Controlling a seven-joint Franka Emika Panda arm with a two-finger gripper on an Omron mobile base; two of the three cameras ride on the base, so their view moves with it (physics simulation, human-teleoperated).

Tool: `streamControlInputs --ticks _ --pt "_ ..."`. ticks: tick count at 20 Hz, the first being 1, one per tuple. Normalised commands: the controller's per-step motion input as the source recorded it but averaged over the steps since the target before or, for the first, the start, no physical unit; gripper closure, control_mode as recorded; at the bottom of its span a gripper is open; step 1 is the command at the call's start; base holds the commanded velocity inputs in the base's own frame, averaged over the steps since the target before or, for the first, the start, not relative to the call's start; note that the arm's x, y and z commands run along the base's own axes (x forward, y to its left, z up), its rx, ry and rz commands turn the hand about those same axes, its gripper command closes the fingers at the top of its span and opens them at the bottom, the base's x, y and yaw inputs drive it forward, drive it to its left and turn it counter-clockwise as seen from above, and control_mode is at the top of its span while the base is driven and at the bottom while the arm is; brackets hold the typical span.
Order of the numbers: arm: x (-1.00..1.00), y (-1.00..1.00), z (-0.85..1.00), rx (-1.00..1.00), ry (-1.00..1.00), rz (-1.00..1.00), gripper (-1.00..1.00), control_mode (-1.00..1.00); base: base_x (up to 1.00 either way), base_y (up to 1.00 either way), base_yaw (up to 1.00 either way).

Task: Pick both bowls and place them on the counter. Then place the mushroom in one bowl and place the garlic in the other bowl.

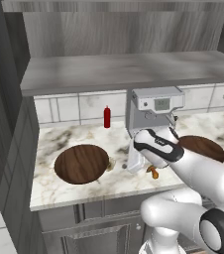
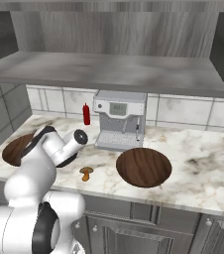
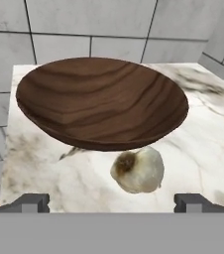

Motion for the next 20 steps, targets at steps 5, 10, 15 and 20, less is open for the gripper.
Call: streamControlInputs --ticks 5,10,15,20 --pt "0.07 0.03 -0.15 0.00 0.00 0.00 -1.00 -1.00 0.00 0.00 0.00" --pt "0.12 0.00 -0.13 0.00 -0.01 0.01 -1.00 -1.00 0.00 0.00 0.00" --pt "0.11 0.02 -0.07 0.00 0.00 0.01 -1.00 -1.00 0.00 0.00 0.00" --pt "0.07 0.08 -0.05 0.00 0.00 0.00 -1.00 -1.00 0.00 0.00 0.00"
